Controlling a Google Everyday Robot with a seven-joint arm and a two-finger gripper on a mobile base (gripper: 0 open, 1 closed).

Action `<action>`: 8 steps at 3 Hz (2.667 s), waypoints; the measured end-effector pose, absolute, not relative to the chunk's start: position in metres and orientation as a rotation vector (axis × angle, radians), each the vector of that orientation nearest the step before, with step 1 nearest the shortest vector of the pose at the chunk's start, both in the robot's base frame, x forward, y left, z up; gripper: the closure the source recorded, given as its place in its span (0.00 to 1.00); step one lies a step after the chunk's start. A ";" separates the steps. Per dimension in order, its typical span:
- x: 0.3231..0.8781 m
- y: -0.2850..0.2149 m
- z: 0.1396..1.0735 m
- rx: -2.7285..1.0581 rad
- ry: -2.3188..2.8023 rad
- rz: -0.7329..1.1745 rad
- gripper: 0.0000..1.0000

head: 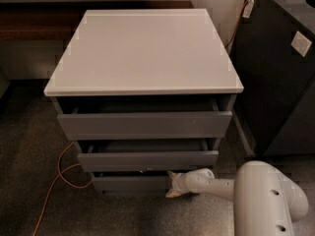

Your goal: Pick green can from bottom drawer and place on counter

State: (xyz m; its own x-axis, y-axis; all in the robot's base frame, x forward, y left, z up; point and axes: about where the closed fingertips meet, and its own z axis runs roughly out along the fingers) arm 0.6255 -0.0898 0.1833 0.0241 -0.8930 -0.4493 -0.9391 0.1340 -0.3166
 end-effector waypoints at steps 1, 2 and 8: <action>0.630 -0.097 0.175 -1.764 1.888 0.127 0.62; 0.627 -0.098 0.174 -1.778 1.893 0.144 0.85; 0.627 -0.097 0.176 -1.779 1.894 0.145 1.00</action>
Offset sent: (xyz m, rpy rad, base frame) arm 0.0001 -0.0140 -0.0105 -0.0121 0.0747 0.0218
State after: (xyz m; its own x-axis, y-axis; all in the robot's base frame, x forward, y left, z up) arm 0.6266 -0.0973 0.1755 0.0101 -0.8955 -0.4449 -0.9530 0.1261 -0.2756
